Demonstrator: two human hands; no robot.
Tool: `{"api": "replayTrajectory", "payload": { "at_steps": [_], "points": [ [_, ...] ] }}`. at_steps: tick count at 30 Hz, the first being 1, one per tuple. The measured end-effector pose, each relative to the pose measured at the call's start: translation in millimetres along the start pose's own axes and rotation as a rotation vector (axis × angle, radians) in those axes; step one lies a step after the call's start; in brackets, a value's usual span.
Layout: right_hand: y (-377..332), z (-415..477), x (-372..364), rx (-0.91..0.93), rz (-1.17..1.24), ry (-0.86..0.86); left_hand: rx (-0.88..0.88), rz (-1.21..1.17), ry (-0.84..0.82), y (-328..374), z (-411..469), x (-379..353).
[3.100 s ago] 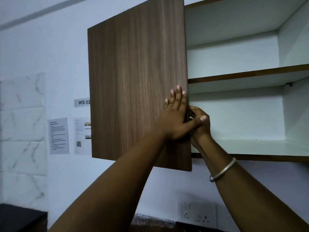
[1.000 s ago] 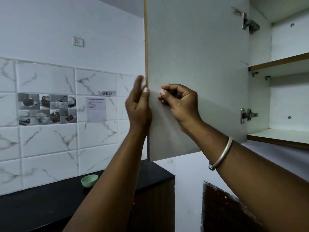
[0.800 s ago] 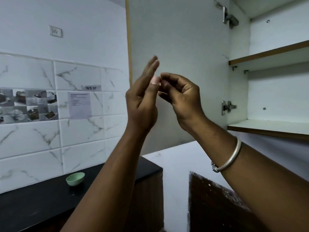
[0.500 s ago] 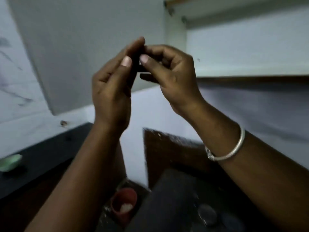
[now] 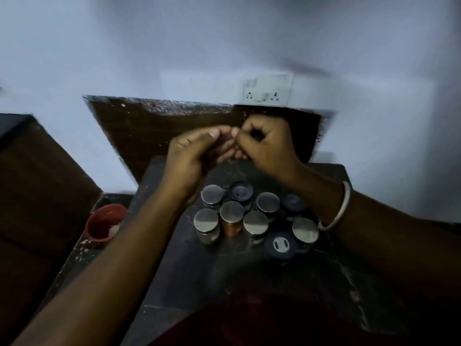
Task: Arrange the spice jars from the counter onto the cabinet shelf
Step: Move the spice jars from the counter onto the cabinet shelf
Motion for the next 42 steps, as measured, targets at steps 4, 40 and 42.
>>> {"api": "replayTrajectory", "payload": {
  "at_steps": [4, 40, 42],
  "points": [
    [99.6, -56.3, -25.0, -0.256, -0.308, -0.197, 0.322, 0.027, 0.069, -124.7, -13.2, 13.2],
    [-36.1, -6.3, 79.5, -0.304, 0.003, -0.047, -0.157, 0.410, -0.225, 30.3, 16.1, -94.3],
    [-76.9, -8.0, 90.8, -0.156, 0.127, 0.036, -0.248, 0.400, -0.236, 65.9, 13.7, -112.3]
  ]
}}
Point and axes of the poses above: each hand's wrist, its own z-axis towards the middle knuckle, its own x-axis out of the back of the hand, y = z × x, the point moved 10 cm from there along z, towards the middle knuckle, and after that the axes turned 15 degrees about -y, right-handed, at the moved point
